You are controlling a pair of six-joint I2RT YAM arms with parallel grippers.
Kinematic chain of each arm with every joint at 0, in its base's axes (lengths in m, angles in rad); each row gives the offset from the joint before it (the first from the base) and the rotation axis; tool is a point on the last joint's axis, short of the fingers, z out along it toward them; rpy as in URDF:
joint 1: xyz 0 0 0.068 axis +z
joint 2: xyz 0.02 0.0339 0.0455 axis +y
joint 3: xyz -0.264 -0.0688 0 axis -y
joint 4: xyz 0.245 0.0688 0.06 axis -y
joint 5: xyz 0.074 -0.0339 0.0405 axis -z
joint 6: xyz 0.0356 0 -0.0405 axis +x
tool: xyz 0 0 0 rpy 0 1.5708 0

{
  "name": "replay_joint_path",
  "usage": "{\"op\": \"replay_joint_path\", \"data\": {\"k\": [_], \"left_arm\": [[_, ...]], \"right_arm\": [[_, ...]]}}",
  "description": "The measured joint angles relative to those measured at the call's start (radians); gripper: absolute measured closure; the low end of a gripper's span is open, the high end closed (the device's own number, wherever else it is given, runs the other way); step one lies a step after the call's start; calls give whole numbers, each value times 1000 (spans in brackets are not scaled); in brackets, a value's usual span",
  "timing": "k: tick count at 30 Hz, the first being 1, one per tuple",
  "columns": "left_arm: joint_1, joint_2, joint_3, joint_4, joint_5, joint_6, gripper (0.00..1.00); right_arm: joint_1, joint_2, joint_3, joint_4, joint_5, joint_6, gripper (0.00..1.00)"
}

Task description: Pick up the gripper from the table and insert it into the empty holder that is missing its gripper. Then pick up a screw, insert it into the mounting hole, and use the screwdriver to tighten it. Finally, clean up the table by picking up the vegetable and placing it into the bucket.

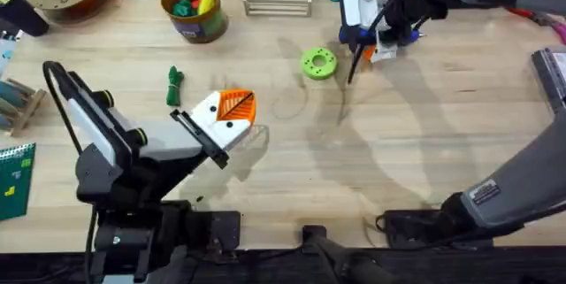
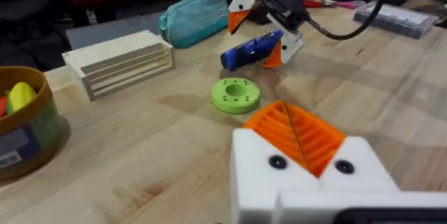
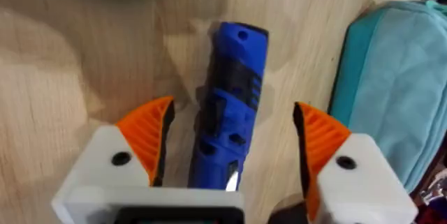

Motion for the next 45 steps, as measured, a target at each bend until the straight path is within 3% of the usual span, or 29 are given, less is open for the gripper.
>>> {"op": "replay_joint_path", "data": {"k": [7,12,13,22,26,28,33,34,41,43,45], "left_arm": [[0,0,0,0,0,0,988],[0,0,0,0,0,0,988],[0,0,0,0,0,0,988],[0,0,0,0,0,0,988],[0,0,0,0,0,0,988],[0,0,0,0,0,3,849],[0,0,0,0,0,6,86],[0,0,0,0,0,4,34],[0,0,0,5,-21,3,15],[0,0,3,-7,-54,-12,15],[0,0,42,-99,-119,-43,15]], "right_arm": [[0,-5,0,-3,0,19,95],[0,-135,0,-61,8,124,77],[0,-223,0,-70,17,205,75],[0,-511,0,-87,23,612,75],[0,-649,2,-171,23,806,76],[0,-772,2,-329,23,1000,76],[0,-880,2,-529,23,1226,74],[0,-896,2,-562,23,1257,73],[0,-949,2,-614,23,1351,72],[0,-951,2,-614,23,1360,72],[0,-951,2,-614,22,1366,72]]}}
